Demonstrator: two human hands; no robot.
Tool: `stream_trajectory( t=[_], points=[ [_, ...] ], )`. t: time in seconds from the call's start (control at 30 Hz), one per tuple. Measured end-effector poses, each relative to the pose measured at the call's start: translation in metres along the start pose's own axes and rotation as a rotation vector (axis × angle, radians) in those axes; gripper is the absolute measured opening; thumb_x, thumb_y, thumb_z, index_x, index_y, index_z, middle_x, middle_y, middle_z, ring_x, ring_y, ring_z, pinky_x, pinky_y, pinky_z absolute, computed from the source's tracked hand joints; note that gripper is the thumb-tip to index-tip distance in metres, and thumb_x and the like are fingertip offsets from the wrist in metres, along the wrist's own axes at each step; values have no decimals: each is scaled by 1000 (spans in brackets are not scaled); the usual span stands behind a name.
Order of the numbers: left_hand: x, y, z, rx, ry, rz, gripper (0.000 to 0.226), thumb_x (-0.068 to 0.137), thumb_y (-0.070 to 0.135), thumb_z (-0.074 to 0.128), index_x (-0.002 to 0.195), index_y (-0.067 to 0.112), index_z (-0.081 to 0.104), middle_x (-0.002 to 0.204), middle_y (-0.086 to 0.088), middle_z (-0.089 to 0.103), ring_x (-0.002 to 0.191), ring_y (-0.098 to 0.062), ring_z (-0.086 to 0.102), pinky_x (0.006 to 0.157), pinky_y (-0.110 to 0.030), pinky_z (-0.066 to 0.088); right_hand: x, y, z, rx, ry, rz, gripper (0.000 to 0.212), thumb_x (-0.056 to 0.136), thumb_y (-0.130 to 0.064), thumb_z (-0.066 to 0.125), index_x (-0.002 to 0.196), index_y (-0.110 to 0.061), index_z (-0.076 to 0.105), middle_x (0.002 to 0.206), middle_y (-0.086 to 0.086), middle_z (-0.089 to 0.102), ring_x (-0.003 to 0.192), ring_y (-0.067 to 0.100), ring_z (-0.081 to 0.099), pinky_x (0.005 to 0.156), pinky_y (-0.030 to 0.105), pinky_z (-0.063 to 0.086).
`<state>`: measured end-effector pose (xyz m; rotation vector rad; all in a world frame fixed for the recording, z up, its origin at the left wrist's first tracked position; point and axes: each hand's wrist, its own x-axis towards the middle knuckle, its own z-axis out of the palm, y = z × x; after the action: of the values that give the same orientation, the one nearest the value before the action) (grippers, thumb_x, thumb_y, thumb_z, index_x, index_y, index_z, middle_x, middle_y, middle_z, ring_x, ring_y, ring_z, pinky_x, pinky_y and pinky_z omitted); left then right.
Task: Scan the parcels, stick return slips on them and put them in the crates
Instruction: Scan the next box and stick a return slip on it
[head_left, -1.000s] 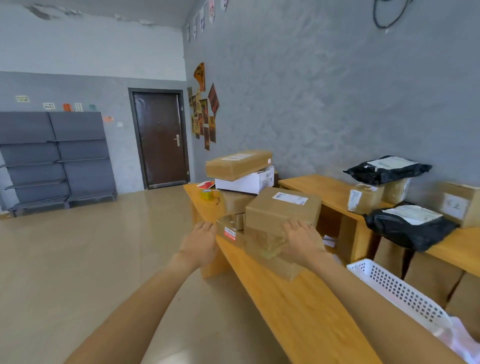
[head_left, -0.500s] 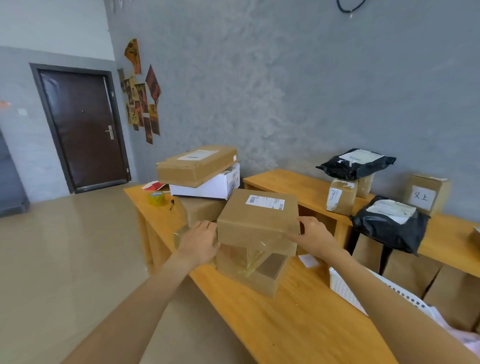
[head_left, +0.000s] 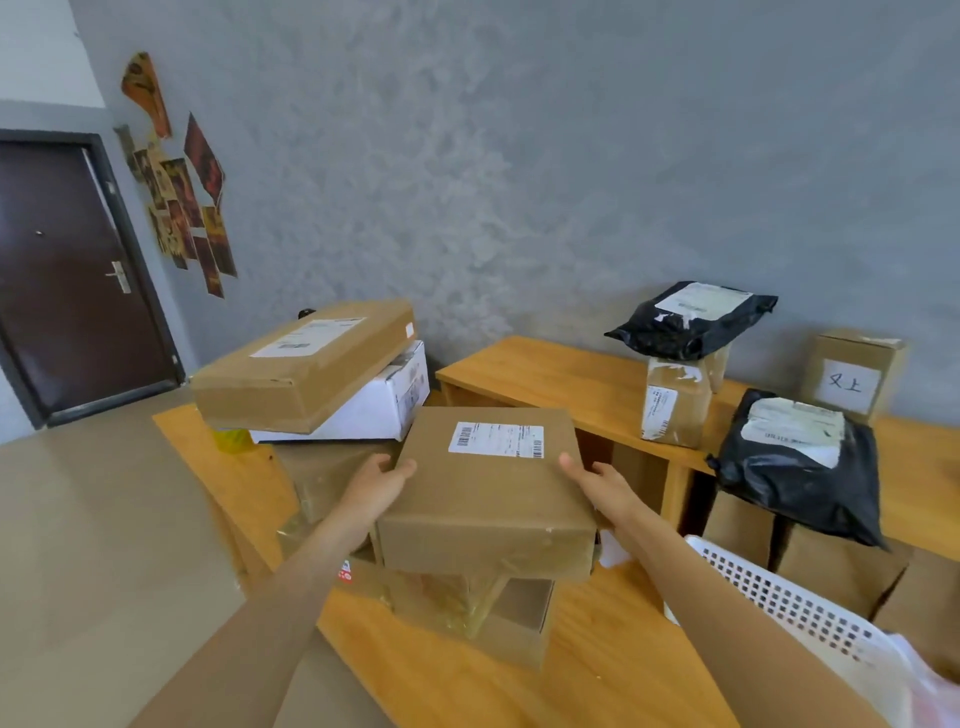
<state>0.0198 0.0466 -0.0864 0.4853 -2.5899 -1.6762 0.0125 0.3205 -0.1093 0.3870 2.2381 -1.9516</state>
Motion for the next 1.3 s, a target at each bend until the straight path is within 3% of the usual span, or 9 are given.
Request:
stream_trajectory(
  t=[0.13, 0.23, 0.37, 0.57, 0.83, 0.9, 1.07, 1.17, 1.3],
  points=[
    [22, -8, 6, -118, -97, -41, 46, 94, 38, 59, 132, 15, 51, 107, -1, 64, 95, -20, 63, 79, -35, 51, 15, 9, 6, 109, -17, 68, 85, 82, -57, 66, 146, -12, 33, 129, 9, 58, 109, 23, 60, 86, 37, 51],
    [31, -16, 7, -159, -105, -33, 47, 91, 37, 63, 132, 19, 48, 115, -3, 63, 100, -24, 62, 91, -43, 51, 15, 14, 11, 156, -32, 74, 63, 83, -55, 65, 130, -14, 53, 111, 8, 69, 99, 24, 67, 83, 37, 55],
    [37, -20, 0, -220, -173, -22, 43, 92, 31, 63, 131, 20, 52, 113, -3, 65, 99, -24, 64, 85, -40, 52, 4, 12, 19, 161, 67, 42, 48, 89, -44, 63, 123, -11, 58, 108, 9, 69, 97, 25, 67, 77, 33, 54],
    [46, -4, -13, -353, -274, 84, 27, 93, 21, 61, 120, 21, 60, 109, 0, 69, 98, -20, 65, 75, -33, 50, -22, -4, 18, 209, 226, -82, 48, 88, -44, 64, 123, -12, 59, 104, 6, 70, 91, 22, 69, 66, 29, 52],
    [50, 31, -5, -543, -449, 150, 26, 96, 36, 56, 120, 24, 59, 111, 3, 68, 102, -15, 63, 79, -31, 50, -61, -31, 1, 258, 514, -244, 39, 92, -42, 59, 123, -17, 54, 104, -1, 64, 92, 16, 62, 69, 28, 48],
    [50, 36, 0, -544, -497, 170, 31, 96, 42, 55, 119, 23, 61, 110, 1, 70, 101, -16, 65, 77, -32, 50, -77, -34, -12, 235, 555, -249, 44, 91, -43, 60, 126, -17, 54, 106, -1, 65, 95, 18, 63, 79, 33, 52],
    [53, 48, 10, -496, -720, 111, 88, 64, 75, 70, 134, 24, 55, 126, -4, 65, 111, -29, 64, 94, -50, 51, -115, -33, -47, 89, 519, -207, 45, 86, -49, 64, 125, -26, 60, 110, 0, 69, 99, 21, 67, 91, 39, 53],
    [34, 55, 27, -409, -826, 136, 68, 76, 67, 62, 132, 30, 54, 122, 0, 66, 111, -28, 63, 98, -51, 47, -128, -31, -54, 23, 507, -189, 52, 84, -52, 65, 129, -28, 58, 114, 0, 68, 103, 22, 66, 98, 44, 50],
    [16, 55, 48, -434, -700, 129, 60, 79, 49, 72, 131, 25, 54, 116, -3, 67, 97, -23, 63, 81, -43, 53, -140, -27, -61, 31, 527, -191, 55, 86, -51, 63, 133, -26, 54, 115, 1, 67, 103, 22, 66, 99, 46, 50]
  ],
)
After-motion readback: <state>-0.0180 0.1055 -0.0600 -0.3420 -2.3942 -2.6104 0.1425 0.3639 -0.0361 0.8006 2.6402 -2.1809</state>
